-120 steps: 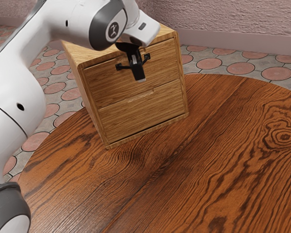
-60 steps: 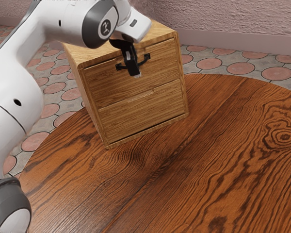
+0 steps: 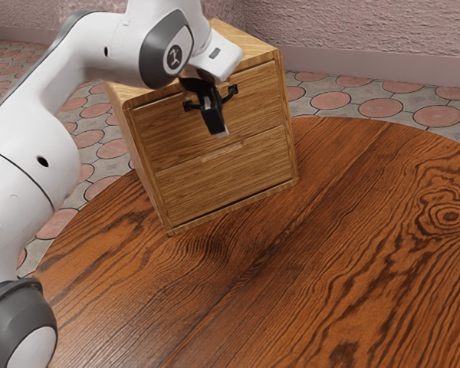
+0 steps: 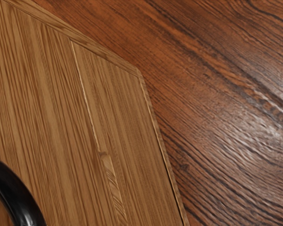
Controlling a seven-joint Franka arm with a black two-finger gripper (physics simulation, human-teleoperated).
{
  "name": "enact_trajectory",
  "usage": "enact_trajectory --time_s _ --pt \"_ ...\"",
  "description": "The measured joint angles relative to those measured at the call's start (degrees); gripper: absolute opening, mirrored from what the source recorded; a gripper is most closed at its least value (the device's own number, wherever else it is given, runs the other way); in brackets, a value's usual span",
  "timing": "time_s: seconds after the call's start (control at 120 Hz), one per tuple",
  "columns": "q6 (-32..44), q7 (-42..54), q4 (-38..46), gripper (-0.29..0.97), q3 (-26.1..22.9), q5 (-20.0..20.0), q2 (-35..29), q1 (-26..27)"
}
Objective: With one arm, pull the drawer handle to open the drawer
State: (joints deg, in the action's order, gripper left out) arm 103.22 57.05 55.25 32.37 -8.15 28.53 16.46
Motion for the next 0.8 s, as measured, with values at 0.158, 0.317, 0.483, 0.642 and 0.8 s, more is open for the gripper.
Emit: enact_trajectory --time_s 0.158,0.317,0.483,0.642,0.8 --pt "-0.2 0.4 0.1 0.66 0.2 -0.3 -0.3 0.5" --pt "-1.0 0.5 0.2 0.67 0.1 -0.4 -0.6 0.7" --pt "-1.5 0.3 1.2 0.68 0.0 -0.5 -0.5 1.1" --pt "-2.3 -0.8 2.5 0.05 1.0 0.2 -3.3 7.8" --pt "-12.0 -2.9 -18.9 0.34 7.1 10.3 -7.4 25.7"
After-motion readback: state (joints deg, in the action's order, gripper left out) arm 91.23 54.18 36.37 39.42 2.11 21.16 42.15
